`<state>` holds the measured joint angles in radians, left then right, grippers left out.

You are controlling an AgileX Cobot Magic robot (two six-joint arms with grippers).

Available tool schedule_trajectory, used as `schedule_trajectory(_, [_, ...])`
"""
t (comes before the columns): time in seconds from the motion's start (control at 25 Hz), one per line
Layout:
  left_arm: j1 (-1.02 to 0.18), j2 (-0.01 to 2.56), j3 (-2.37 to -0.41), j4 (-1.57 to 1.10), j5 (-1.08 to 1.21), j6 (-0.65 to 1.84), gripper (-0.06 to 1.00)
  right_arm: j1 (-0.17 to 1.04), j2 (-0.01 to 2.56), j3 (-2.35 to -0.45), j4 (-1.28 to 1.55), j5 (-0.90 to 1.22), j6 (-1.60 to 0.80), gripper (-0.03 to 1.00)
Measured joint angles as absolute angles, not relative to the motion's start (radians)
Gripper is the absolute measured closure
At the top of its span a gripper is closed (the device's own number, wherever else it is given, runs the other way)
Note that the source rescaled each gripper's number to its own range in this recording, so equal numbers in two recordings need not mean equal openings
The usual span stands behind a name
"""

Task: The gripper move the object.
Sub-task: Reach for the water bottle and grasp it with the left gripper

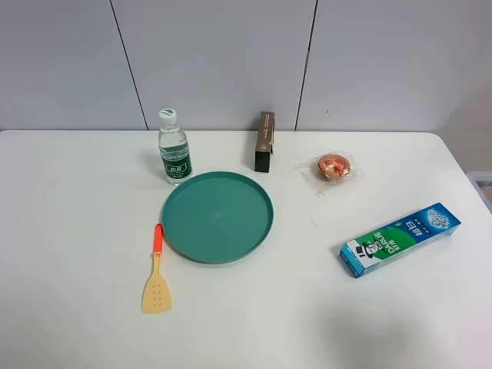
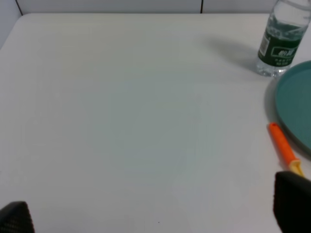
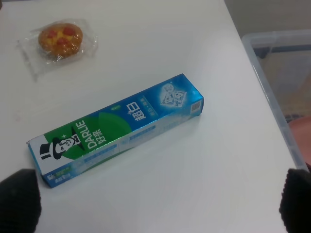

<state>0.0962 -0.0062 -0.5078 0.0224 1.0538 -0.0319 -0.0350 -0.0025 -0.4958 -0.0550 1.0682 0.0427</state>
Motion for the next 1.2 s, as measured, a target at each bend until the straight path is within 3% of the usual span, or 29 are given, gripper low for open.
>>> schedule_trajectory(1.2, [0.096, 0.047, -0.512, -0.067, 1.043, -0.016, -0.06, -0.035, -0.002, -0.496, -0.055, 1.068, 0.043, -0.03])
